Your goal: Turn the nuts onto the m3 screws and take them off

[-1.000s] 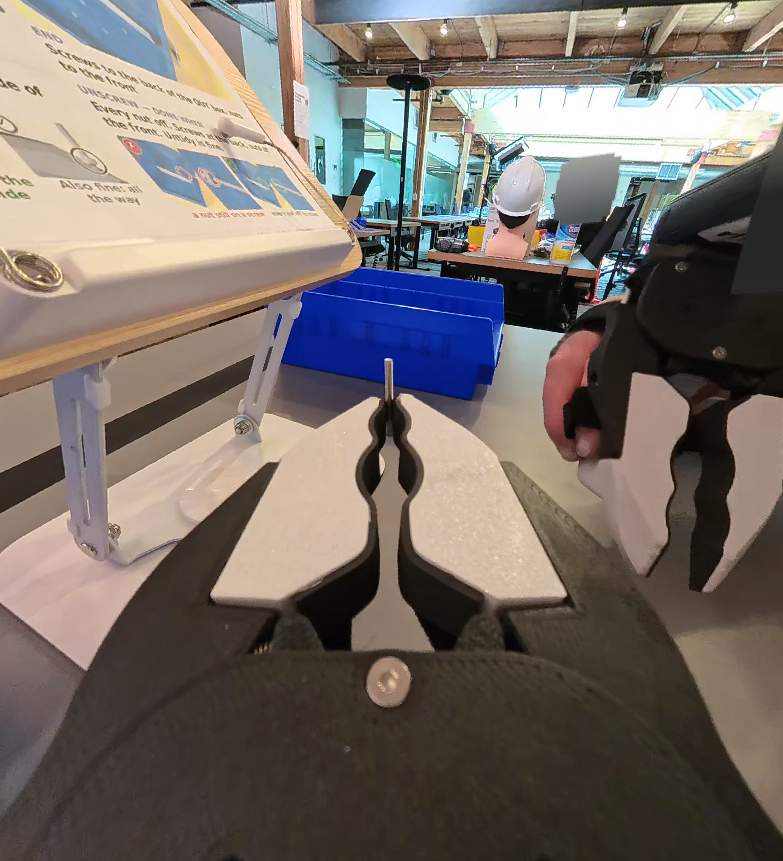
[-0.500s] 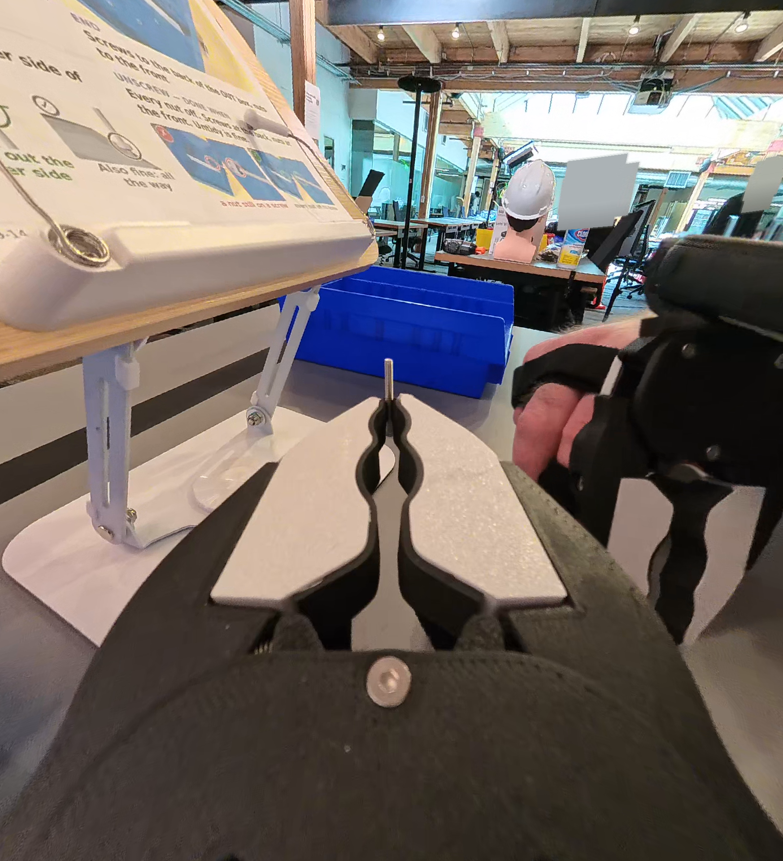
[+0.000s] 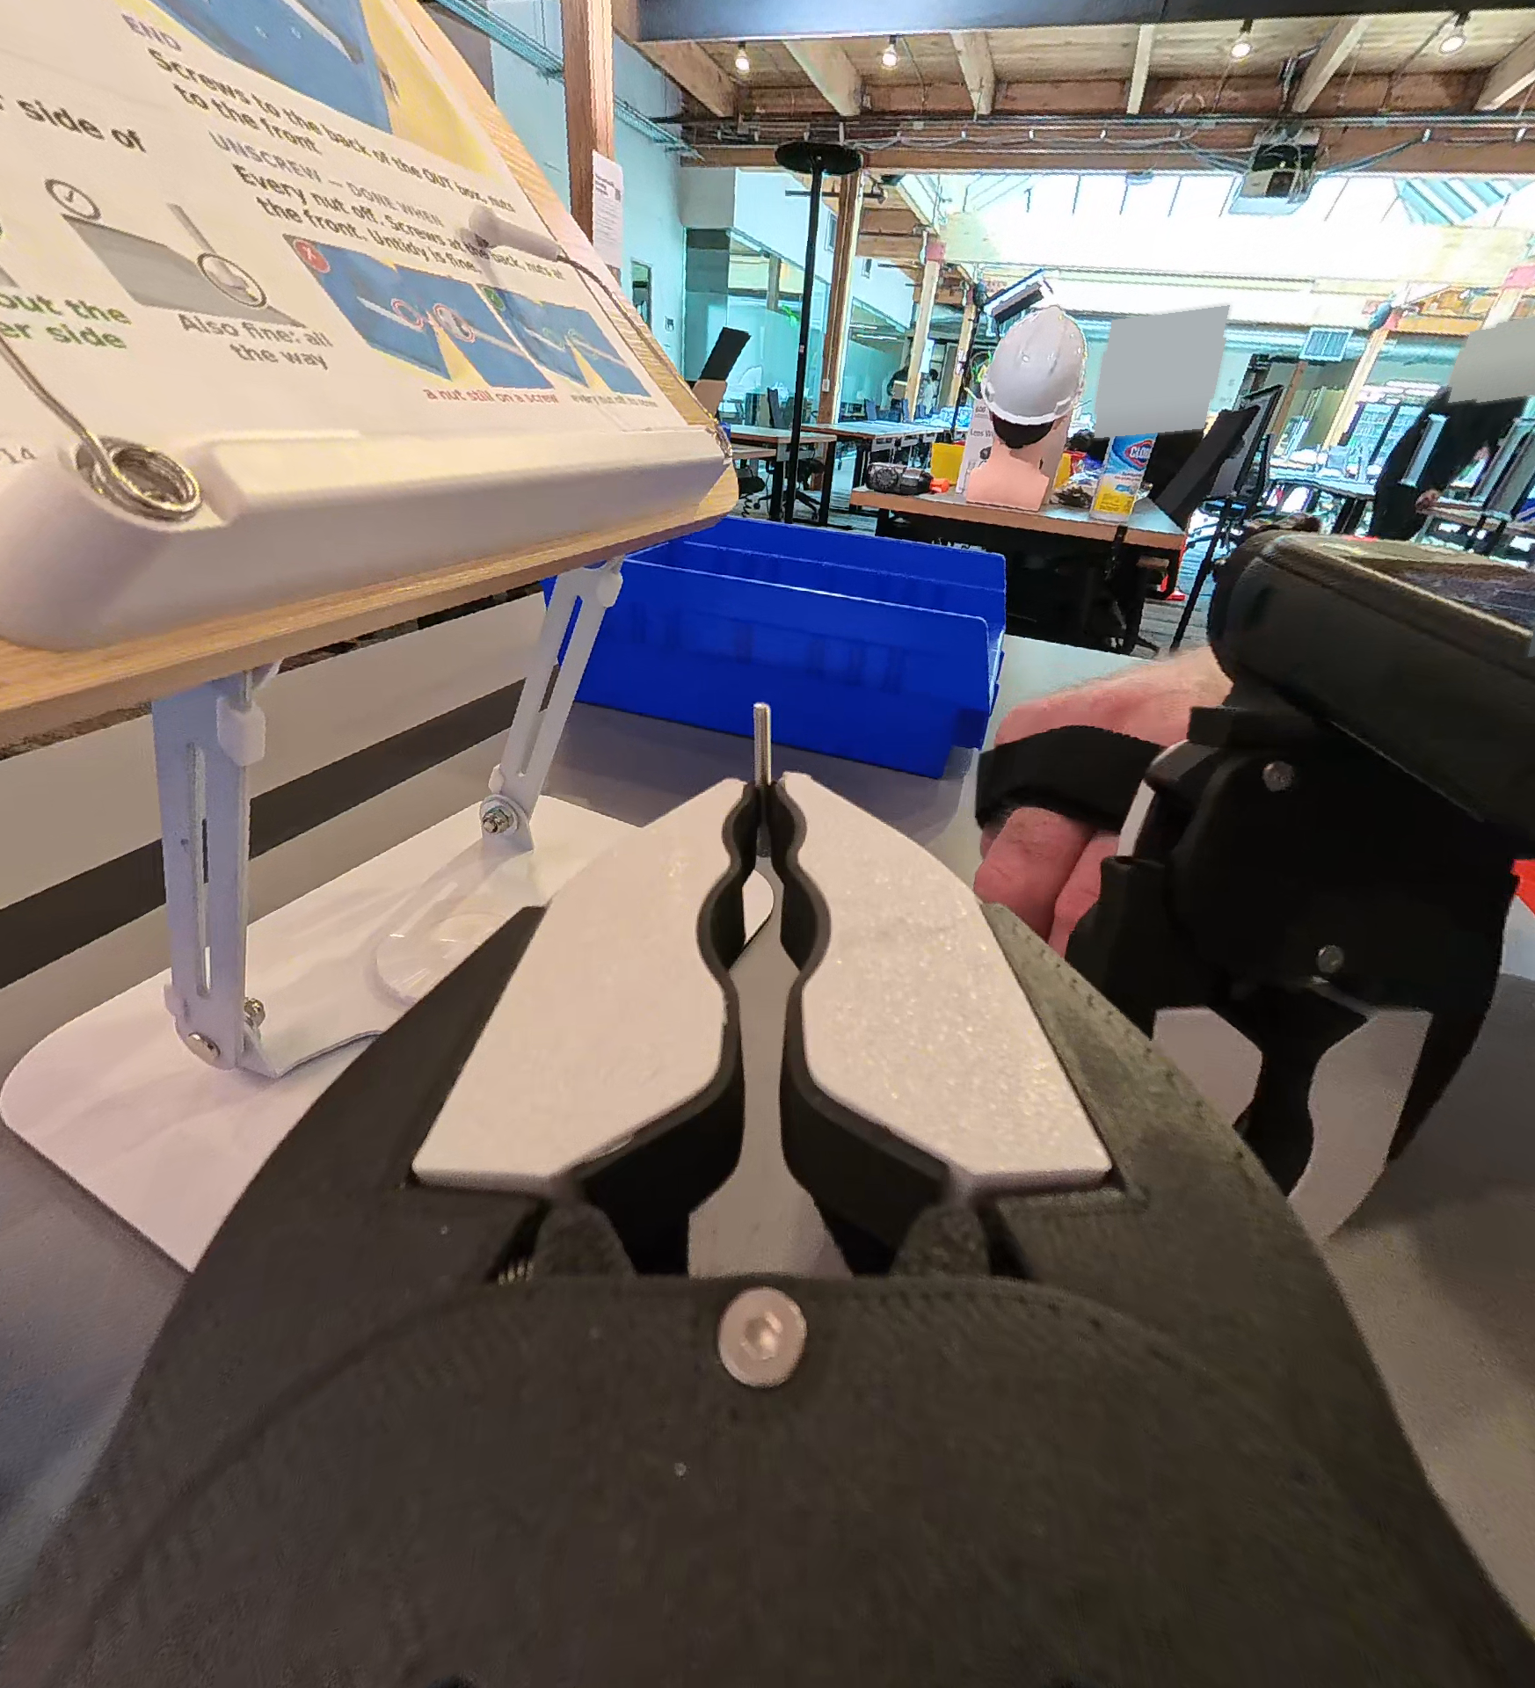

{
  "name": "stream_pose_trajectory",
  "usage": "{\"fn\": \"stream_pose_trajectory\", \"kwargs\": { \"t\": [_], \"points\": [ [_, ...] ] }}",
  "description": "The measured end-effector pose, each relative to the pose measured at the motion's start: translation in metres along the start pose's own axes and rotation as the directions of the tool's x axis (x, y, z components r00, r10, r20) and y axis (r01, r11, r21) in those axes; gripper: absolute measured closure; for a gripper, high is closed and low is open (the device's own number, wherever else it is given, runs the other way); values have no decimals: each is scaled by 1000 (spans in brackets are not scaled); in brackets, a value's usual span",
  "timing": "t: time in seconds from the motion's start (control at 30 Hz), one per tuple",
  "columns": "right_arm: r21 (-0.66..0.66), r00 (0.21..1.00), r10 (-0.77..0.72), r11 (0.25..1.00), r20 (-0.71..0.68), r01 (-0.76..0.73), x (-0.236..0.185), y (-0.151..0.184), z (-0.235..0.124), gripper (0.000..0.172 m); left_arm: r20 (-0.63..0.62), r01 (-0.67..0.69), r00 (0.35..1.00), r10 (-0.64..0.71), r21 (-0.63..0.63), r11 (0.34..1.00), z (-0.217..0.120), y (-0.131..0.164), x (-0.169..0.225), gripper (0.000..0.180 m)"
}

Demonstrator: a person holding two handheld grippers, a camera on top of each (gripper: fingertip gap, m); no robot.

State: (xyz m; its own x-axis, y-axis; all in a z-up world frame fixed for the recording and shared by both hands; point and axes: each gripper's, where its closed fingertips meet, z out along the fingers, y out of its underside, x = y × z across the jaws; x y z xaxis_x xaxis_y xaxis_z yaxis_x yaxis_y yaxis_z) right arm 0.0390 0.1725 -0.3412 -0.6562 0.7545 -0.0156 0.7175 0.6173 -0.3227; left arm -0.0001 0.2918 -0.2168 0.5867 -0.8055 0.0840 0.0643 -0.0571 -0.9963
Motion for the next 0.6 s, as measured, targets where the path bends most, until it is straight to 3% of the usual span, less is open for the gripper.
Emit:
{"fn": "stream_pose_trajectory", "kwargs": {
  "t": [0.6],
  "points": [
    [16, 994, 99, 995, -48, -98, 1, 0, 0, 167, -11, 3, 1000, -3, 3, 1000, 1, -1, 3, 179]
  ]
}}
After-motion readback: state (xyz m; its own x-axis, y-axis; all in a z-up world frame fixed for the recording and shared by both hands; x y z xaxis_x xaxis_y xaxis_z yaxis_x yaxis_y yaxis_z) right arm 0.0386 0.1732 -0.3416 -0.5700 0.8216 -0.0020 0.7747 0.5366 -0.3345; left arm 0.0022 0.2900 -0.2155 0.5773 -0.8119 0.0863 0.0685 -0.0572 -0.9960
